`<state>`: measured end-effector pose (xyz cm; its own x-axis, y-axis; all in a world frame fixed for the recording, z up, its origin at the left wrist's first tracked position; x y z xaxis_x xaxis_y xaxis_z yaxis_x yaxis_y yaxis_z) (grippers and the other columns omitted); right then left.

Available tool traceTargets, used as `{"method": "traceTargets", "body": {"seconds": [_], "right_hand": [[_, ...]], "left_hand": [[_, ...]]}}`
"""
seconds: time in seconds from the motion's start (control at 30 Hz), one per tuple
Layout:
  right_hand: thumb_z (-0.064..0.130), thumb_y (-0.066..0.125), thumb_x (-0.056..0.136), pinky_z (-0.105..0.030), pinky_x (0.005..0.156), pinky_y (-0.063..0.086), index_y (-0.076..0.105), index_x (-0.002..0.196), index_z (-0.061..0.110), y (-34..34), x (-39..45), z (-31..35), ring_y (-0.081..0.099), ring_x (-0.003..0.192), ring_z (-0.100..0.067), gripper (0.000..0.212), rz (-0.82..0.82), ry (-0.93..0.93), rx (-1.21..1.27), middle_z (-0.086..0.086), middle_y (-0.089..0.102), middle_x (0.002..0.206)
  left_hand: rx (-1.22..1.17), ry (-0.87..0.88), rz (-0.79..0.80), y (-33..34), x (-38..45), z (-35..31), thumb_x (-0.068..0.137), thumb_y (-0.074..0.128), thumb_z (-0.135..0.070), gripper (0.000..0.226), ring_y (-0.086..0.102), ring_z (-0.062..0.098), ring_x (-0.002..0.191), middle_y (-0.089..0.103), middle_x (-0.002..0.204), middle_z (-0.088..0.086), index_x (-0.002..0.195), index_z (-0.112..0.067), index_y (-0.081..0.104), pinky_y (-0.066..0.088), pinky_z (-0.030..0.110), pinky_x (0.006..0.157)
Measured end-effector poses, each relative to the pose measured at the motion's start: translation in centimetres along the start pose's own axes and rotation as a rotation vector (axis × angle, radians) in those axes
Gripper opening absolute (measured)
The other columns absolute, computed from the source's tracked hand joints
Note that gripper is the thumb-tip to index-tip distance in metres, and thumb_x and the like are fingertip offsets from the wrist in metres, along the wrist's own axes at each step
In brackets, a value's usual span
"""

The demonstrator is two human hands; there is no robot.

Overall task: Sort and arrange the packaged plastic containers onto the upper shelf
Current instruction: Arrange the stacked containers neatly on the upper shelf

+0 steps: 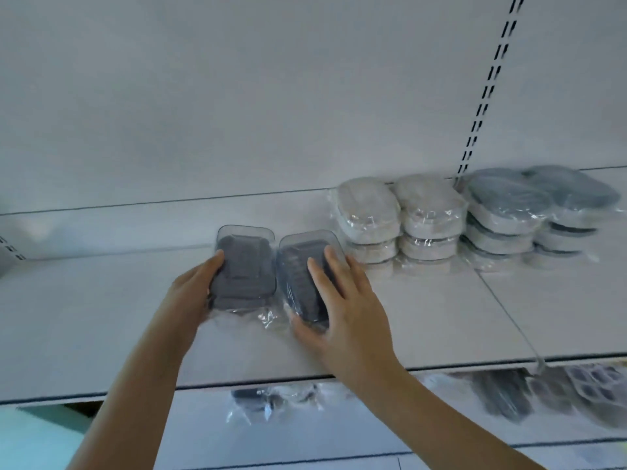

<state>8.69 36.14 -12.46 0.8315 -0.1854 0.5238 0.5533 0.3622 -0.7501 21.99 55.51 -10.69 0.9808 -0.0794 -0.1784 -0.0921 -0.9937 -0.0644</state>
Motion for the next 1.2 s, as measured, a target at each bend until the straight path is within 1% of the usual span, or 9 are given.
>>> {"method": "traceTargets", "body": {"seconds": [0.13, 0.23, 0.3, 0.43, 0.67, 0.83, 1.03, 1.13, 1.2], "right_hand": [[0.069, 0.038, 0.089, -0.054, 0.103, 0.047, 0.048, 0.148, 0.014, 1.6, 3.3, 0.9, 0.037, 0.141, -0.047, 0.081, 0.172, 0.07, -0.141, -0.017, 0.033, 0.16], [0.075, 0.019, 0.085, -0.057, 0.118, 0.027, 0.027, 0.157, 0.01, 2.4, 5.0, 1.0, 0.015, 0.15, -0.047, 0.097, 0.35, 0.109, -0.221, -0.021, 0.007, 0.166], [0.076, 0.014, 0.085, -0.053, 0.123, 0.012, 0.017, 0.159, 0.008, 2.2, 5.1, 1.0, 0.007, 0.153, -0.043, 0.1, 0.391, 0.057, -0.258, -0.023, 0.001, 0.166], [0.054, 0.038, 0.1, -0.04, 0.121, -0.012, -0.004, 0.159, 0.009, 1.7, 4.8, 0.1, -0.006, 0.155, -0.035, 0.085, 0.497, -0.07, -0.277, -0.021, -0.011, 0.166], [0.054, 0.037, 0.103, -0.039, 0.124, 0.007, -0.004, 0.16, 0.013, 3.1, 7.8, -0.7, 0.0, 0.155, -0.031, 0.082, 0.505, -0.03, -0.305, -0.015, -0.009, 0.167], [0.052, 0.041, 0.103, -0.04, 0.124, 0.011, -0.001, 0.16, 0.011, 3.6, 8.4, -0.6, 0.005, 0.155, -0.031, 0.082, 0.462, -0.014, -0.306, -0.017, -0.002, 0.168], [0.068, 0.043, 0.094, -0.041, 0.124, -0.005, -0.003, 0.16, 0.014, 2.5, 7.5, -0.2, -0.007, 0.155, -0.028, 0.098, 0.452, -0.051, -0.216, -0.014, -0.008, 0.168], [0.061, 0.046, 0.097, -0.036, 0.122, -0.009, 0.002, 0.161, 0.015, 1.4, 7.3, 0.9, -0.006, 0.155, -0.027, 0.09, 0.311, -0.085, -0.082, -0.012, -0.006, 0.168], [0.053, 0.048, 0.099, -0.036, 0.123, 0.005, 0.017, 0.16, 0.012, 1.2, 7.3, 2.0, 0.009, 0.155, -0.029, 0.079, 0.185, -0.104, 0.048, -0.012, 0.009, 0.168]], "left_hand": [[0.323, 0.052, -0.05, -0.5, 3.4, -0.9, 0.095, 0.061, -0.049, 0.036, 0.067, 0.021, 0.093, 0.073, 0.103, 0.005, 0.1, -0.015, 0.073, 0.05, 0.03, 0.082], [0.604, 0.178, -0.059, -0.5, 3.8, -2.0, 0.094, 0.062, -0.05, 0.047, 0.059, 0.018, 0.111, 0.063, 0.126, 0.0, 0.132, -0.023, 0.062, 0.039, 0.029, 0.091], [0.642, 0.284, 0.124, -0.8, 3.0, -2.1, 0.088, 0.069, -0.05, 0.05, 0.054, 0.009, 0.111, 0.055, 0.127, -0.009, 0.135, -0.038, 0.054, 0.038, 0.027, 0.097], [0.86, 0.408, 0.426, -1.9, 2.3, 0.4, 0.071, 0.075, -0.056, 0.102, 0.026, -0.001, 0.137, 0.016, 0.153, -0.018, 0.156, -0.04, 0.021, 0.029, 0.014, 0.113], [0.772, 0.489, 0.279, -2.3, 3.9, 1.3, 0.072, 0.072, -0.065, 0.094, 0.03, 0.007, 0.146, 0.028, 0.16, -0.01, 0.153, -0.037, 0.035, 0.033, 0.04, 0.119], [0.796, 0.545, 0.201, -0.5, 3.8, 1.6, 0.082, 0.076, -0.042, 0.087, 0.028, 0.004, 0.142, 0.023, 0.163, -0.005, 0.155, -0.032, 0.031, 0.027, 0.021, 0.115], [0.926, 0.445, 0.125, -0.9, 1.9, 2.1, 0.081, 0.071, -0.058, 0.102, 0.014, 0.026, 0.153, -0.001, 0.168, 0.002, 0.158, -0.041, 0.006, 0.031, 0.046, 0.117], [0.903, 0.439, 0.032, -1.2, -1.4, 2.2, 0.084, 0.064, -0.061, 0.099, 0.006, 0.017, 0.154, 0.0, 0.168, -0.003, 0.159, -0.036, 0.004, 0.029, 0.044, 0.117], [0.862, 0.494, -0.075, -1.8, -3.9, 2.7, 0.087, 0.063, -0.054, 0.086, 0.021, 0.011, 0.15, 0.014, 0.165, -0.007, 0.158, -0.032, 0.019, 0.036, 0.033, 0.111]]}}
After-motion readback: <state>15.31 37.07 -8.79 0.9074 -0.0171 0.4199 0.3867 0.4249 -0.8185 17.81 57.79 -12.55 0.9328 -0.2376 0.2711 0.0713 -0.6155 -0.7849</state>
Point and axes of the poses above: each hand's wrist, its own x-axis towards the middle knuckle, its own y-axis out of the palm, z = x × y, the point moved 2 cm from there along x, towards the middle knuckle
